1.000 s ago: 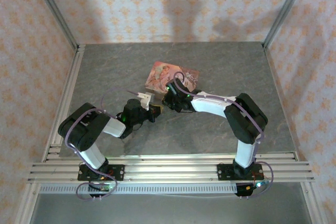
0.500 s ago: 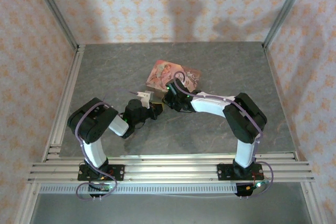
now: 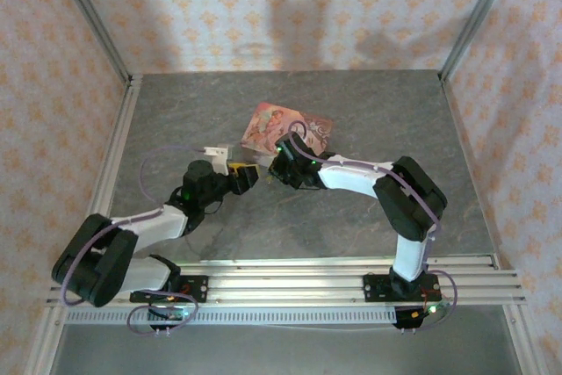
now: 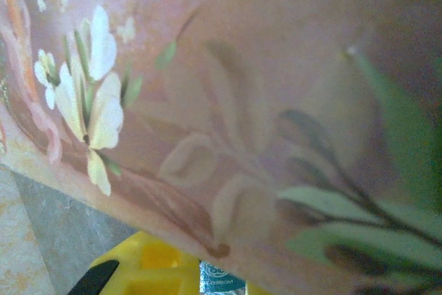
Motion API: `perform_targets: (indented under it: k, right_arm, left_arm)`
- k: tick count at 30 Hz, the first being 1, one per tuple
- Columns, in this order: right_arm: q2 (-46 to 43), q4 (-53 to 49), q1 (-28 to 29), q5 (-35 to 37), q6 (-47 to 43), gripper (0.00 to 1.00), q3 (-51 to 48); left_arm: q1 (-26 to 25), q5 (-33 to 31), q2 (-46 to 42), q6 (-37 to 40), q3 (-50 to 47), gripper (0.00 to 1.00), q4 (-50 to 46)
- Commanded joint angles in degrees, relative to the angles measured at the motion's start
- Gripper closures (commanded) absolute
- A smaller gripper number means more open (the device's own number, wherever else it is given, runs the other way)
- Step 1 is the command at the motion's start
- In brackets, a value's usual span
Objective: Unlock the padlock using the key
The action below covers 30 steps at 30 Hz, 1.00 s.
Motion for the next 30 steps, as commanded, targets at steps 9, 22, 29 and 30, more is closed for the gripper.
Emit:
perform_targets:
  k: [9, 22, 29, 30]
  right_arm:
    - [-1.8, -0.9, 0.3, -2.6, -0.1, 1.00, -0.8]
    - [-2.4, 1.1, 0.2, -4.6, 0.7, 1.00, -2.4]
    - [-2.3, 1.1, -0.1, -5.0, 0.8, 1.00, -2.1]
    - [-2.3, 1.1, -0.2, -5.0, 0.8, 1.00, -2.0]
  left_arm:
    - [0.7, 11.7, 4.0, -2.8, -1.0, 0.49, 1.1]
    - [2.1, 16.6, 20.4, -9.5, 3.0, 0.68, 17.4]
    - [2.2, 17.3, 23.6, -9.9, 3.7, 0.76, 20.5]
    - [2.2, 17.3, 23.8, -9.9, 3.6, 0.76, 20.7]
